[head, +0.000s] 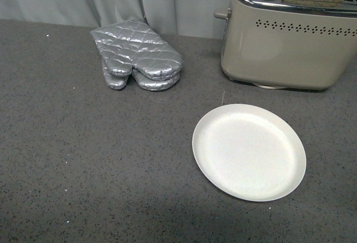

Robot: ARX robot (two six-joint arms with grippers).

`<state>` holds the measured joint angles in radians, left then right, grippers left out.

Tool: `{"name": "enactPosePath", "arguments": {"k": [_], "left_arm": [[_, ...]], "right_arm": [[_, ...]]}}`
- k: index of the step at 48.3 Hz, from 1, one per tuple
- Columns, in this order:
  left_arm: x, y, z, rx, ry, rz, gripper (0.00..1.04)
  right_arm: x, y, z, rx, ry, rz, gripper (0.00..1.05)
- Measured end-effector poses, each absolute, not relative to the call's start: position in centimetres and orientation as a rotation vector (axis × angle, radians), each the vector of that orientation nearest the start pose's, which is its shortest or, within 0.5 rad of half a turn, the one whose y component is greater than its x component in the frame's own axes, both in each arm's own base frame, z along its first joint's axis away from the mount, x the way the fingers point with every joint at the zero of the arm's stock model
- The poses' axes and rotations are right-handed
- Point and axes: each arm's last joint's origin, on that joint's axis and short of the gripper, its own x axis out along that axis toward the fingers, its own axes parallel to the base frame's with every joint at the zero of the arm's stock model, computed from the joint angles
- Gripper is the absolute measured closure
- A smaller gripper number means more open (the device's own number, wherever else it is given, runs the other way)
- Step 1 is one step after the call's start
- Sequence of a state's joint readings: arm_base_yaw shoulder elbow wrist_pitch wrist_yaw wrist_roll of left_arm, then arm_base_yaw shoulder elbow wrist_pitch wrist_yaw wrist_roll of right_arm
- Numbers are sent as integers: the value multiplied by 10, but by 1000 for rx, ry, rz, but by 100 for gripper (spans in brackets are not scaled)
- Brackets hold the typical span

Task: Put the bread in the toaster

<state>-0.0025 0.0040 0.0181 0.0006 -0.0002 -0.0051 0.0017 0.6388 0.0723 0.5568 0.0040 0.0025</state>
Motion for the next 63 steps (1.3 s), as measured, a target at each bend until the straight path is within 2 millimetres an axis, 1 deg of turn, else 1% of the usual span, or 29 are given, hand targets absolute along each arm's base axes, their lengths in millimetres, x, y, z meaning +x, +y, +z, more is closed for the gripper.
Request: {"name": "enactPosePath", "arguments": {"k": [10, 15, 28, 57, 63], "left_arm": [[97, 0, 169, -5, -15, -2, 7], [97, 0, 169, -5, -15, -2, 7], [97, 0, 169, -5, -15, -2, 7], [97, 0, 169, -5, -15, -2, 7], [97, 0, 169, -5, -15, -2, 7]], "right_arm": [[133, 0, 174, 2, 7, -1, 104], [129, 0, 166, 2, 1, 0, 104], [119, 0, 168, 2, -7, 0, 104], [108, 0, 168, 2, -7, 0, 104], [100, 0, 163, 2, 24, 0, 104]]}}
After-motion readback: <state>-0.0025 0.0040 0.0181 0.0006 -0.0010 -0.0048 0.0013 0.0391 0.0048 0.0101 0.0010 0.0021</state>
